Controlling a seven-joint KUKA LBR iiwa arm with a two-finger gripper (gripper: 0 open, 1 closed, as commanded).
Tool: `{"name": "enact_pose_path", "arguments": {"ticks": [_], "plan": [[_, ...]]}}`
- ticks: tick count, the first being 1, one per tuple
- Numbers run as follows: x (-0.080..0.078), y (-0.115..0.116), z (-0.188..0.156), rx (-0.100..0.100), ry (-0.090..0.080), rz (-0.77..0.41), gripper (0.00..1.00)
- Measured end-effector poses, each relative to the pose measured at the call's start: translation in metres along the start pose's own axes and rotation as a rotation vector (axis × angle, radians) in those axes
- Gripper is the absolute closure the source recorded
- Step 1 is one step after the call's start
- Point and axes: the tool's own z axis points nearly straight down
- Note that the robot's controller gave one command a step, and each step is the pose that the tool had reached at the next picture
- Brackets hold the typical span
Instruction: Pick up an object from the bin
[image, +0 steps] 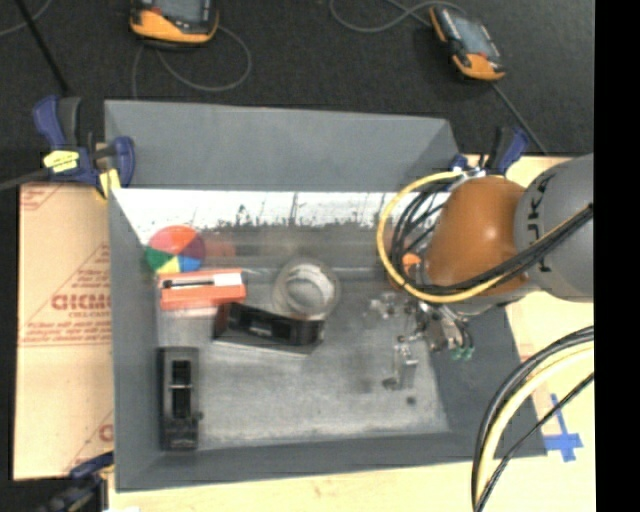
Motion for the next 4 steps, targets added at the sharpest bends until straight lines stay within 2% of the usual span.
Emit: {"name": "enact_pose_path", "arguments": {"ticks": [1,2,3,4], "plan": [[-0.049,-0.003,0.033,-0.004,-0.003,0.042,0.00],[-0.064,0.015,0.016,-0.002,0.009,-0.010,0.00],[-0.056,0.073,0.010,0.001,-0.007,-0.139,0.00],[-0.086,0.084,0.031,-0.007,0.000,-0.127,0.00]]}}
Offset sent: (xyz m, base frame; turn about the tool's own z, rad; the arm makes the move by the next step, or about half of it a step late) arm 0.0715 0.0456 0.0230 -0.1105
